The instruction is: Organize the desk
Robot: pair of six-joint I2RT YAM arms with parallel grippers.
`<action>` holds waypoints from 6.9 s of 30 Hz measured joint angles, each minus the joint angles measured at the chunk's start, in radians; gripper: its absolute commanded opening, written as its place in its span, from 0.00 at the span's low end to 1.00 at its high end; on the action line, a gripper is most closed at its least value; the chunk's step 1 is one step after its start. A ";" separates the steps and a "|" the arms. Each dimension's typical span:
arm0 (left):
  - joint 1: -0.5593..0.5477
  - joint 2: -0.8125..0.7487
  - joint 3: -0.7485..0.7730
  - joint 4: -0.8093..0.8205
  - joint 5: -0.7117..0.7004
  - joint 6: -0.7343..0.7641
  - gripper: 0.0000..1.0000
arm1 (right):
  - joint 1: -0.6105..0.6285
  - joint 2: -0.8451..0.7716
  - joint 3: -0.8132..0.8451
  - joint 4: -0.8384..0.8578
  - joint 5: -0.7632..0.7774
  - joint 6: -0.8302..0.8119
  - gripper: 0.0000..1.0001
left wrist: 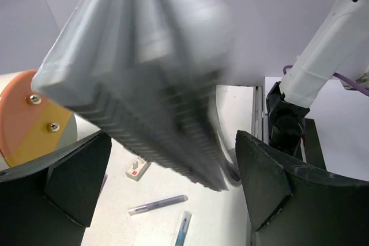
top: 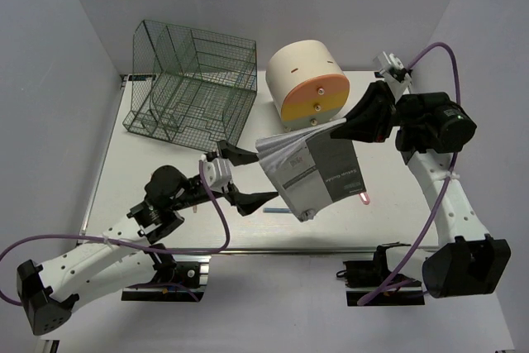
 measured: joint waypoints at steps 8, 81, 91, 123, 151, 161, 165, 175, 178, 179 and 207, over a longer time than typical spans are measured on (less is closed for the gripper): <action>0.000 0.084 0.044 -0.039 0.069 -0.004 0.98 | 0.001 0.016 0.000 0.023 0.000 0.108 0.00; 0.006 0.087 0.326 -0.389 -0.497 -0.163 0.00 | -0.031 0.082 0.014 0.034 0.006 0.381 0.89; 0.012 0.163 0.678 -0.561 -0.897 0.005 0.00 | -0.047 0.336 0.404 0.034 0.005 0.527 0.89; 0.288 0.873 1.458 -0.666 -1.129 0.344 0.00 | 0.140 -0.098 0.070 -1.481 0.679 -1.393 0.89; 1.020 1.012 1.344 -0.595 -0.121 0.108 0.00 | 0.140 -0.206 -0.200 -1.295 0.645 -1.439 0.89; 1.112 1.005 1.222 -0.495 0.024 0.149 0.00 | 0.138 -0.202 -0.206 -1.286 0.616 -1.443 0.89; 1.128 1.005 1.162 -0.466 0.079 0.154 0.00 | 0.138 -0.192 -0.206 -1.276 0.615 -1.446 0.89; 1.129 1.005 1.067 -0.369 0.210 0.123 0.00 | 0.139 -0.173 -0.218 -1.274 0.615 -1.461 0.89; 1.129 1.001 1.044 -0.320 0.219 0.119 0.00 | 0.138 -0.172 -0.219 -1.274 0.616 -1.461 0.89; 1.129 0.998 1.022 -0.298 0.219 0.119 0.00 | 0.138 -0.172 -0.219 -1.274 0.615 -1.462 0.89; 1.106 0.991 0.639 0.113 0.097 0.007 0.08 | 0.138 -0.143 -0.225 -1.273 0.615 -1.472 0.89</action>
